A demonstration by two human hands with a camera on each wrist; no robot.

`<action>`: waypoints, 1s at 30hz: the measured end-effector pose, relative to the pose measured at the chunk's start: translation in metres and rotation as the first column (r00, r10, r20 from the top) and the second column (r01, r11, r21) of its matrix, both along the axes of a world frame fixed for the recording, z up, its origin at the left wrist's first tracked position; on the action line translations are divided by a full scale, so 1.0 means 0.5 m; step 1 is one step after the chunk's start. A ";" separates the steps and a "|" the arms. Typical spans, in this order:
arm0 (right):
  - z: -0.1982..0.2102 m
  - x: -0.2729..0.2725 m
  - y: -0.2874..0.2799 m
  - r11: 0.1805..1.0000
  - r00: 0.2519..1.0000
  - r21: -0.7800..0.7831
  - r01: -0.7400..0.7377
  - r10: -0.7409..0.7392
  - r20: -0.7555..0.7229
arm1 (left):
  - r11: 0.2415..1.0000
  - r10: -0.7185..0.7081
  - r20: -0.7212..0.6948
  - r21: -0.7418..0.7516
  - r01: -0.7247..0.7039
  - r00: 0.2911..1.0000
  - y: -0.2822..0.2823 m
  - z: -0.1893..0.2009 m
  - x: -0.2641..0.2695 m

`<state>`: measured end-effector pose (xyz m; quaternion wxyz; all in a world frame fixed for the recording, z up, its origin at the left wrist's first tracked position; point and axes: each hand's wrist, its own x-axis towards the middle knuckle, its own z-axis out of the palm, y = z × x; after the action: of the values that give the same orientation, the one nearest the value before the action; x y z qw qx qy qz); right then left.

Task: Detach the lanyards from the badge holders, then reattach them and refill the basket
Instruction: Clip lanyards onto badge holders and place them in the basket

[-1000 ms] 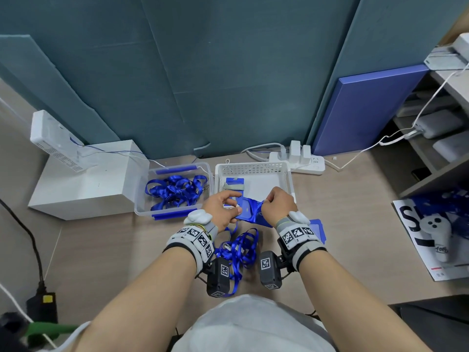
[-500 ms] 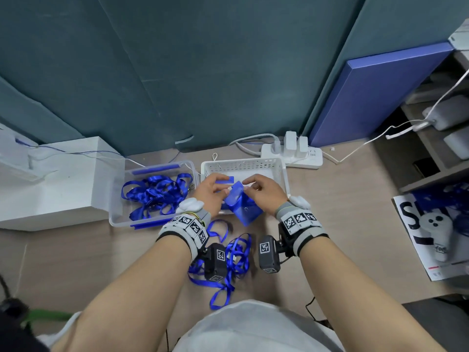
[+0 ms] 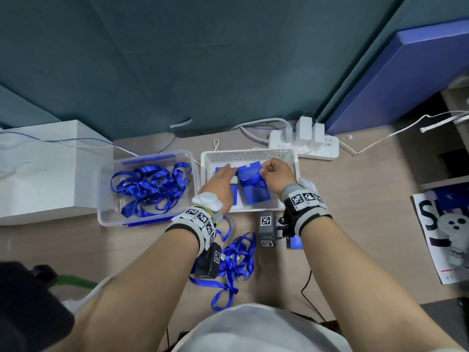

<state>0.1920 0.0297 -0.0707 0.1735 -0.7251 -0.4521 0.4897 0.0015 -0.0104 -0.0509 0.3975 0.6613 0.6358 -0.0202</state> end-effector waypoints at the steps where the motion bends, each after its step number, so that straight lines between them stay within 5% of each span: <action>1: -0.004 0.000 0.000 1.000 1.000 -0.020 -0.003 0.003 0.025 | 0.998 -0.049 -0.019 -0.048 0.048 0.999 0.003 -0.002 0.002; 15: -0.026 -0.005 -0.026 0.995 0.994 -0.093 -0.025 0.035 0.108 | 0.998 -0.036 -0.147 -0.046 0.029 0.988 -0.003 -0.006 0.006; 25: 0.006 -0.013 -0.035 0.985 0.981 -0.116 -0.130 0.144 0.128 | 0.995 -0.062 -0.082 -0.083 0.055 0.995 -0.009 -0.002 0.002; 30: -0.048 0.010 -0.041 0.969 0.969 -0.118 -0.217 0.229 0.092 | 0.989 -0.121 -0.077 -0.095 0.113 0.990 -0.019 0.001 0.003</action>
<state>0.1971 0.0093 -0.0945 0.0539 -0.7027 -0.5124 0.4907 0.0029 -0.0201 -0.0505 0.3986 0.6775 0.6101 -0.0994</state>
